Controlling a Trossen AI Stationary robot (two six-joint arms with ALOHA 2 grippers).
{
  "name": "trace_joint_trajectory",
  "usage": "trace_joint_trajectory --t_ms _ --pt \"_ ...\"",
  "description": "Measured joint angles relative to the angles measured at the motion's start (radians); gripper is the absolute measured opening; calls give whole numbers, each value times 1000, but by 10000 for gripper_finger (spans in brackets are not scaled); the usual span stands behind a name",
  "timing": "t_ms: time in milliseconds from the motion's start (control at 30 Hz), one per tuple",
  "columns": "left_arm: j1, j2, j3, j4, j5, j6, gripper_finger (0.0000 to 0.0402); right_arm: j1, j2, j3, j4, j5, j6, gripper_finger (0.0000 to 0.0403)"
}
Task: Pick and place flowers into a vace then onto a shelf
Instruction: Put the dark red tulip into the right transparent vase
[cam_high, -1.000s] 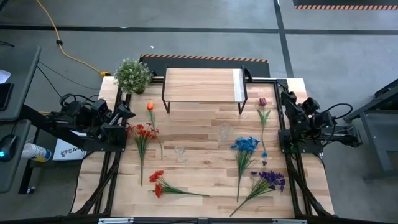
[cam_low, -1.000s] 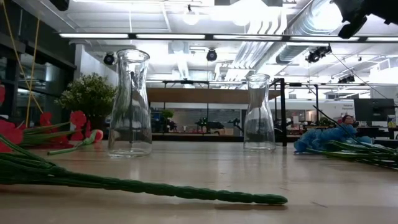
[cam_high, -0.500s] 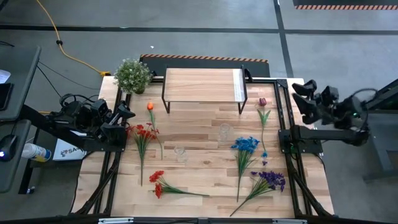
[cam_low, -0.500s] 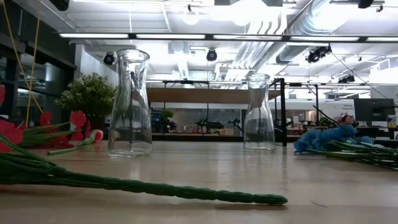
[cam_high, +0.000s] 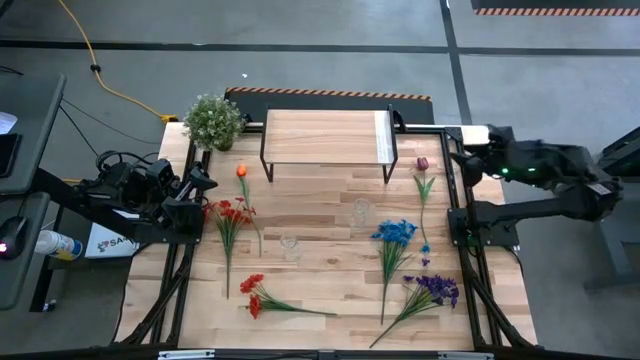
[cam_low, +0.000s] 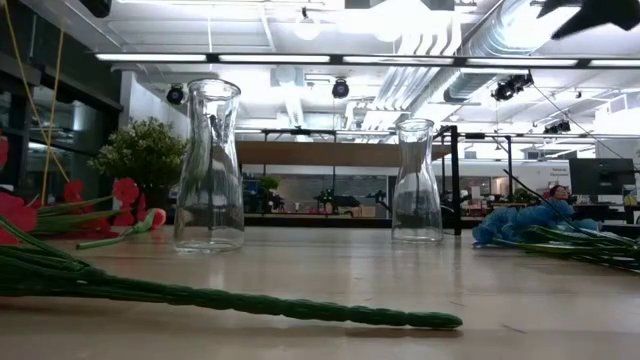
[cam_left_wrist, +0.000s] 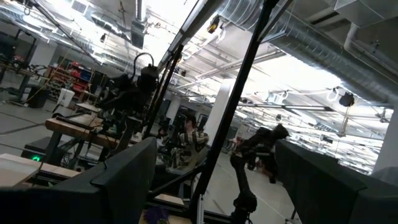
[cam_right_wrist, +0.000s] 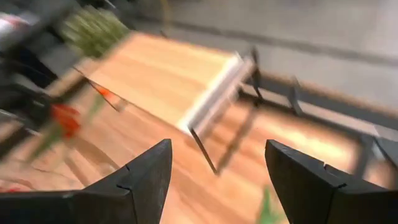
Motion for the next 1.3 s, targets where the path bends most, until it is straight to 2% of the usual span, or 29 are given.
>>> trace_joint_trajectory --t_ms 200,367,633,833,1000,1300 --pt "0 0 0 0 -2 -19 358 0 112 -15 -180 -93 240 248" --pt "0 0 0 0 -2 -30 358 -1 174 -92 -176 -168 309 248" --pt "0 0 0 0 -2 -34 358 -27 231 -246 -151 -214 426 248" --pt "0 0 0 0 -1 -56 358 -100 227 -371 -52 -301 451 248" --pt "0 0 0 0 0 -56 358 -160 227 -486 107 -348 441 248" --pt "0 0 0 -1 0 -58 358 -273 261 -482 113 -294 408 248"
